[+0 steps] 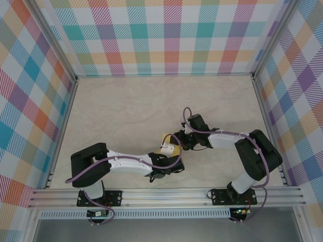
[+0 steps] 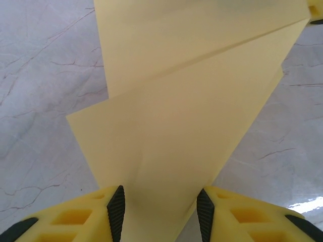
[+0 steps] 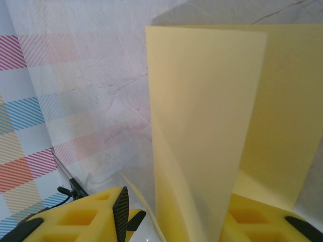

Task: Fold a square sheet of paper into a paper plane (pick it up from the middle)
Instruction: Fourth fold the wing at the center of the table.

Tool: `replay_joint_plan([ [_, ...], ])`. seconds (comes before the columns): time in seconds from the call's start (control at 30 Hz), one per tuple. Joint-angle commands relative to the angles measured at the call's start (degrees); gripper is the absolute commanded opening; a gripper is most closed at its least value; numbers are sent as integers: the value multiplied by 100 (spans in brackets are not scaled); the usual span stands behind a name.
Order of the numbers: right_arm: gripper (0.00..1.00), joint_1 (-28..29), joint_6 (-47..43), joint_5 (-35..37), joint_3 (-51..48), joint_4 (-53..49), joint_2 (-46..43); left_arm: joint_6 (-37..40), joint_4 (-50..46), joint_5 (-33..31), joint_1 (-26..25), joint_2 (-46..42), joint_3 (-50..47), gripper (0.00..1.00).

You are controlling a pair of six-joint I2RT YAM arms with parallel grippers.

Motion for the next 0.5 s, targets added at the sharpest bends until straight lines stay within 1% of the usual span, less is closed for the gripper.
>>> replay_joint_plan([
  [0.0,42,-36,-10,-2,78,-109,73,-152,-281,-215,-55,48,29,42],
  [0.23,42,-37,22,-4,86,-86,107,-144,-142,-135,-57,22,-84,38],
  [0.47,42,-39,16,-15,131,-108,131,-143,-5,12,-58,73,-138,28],
])
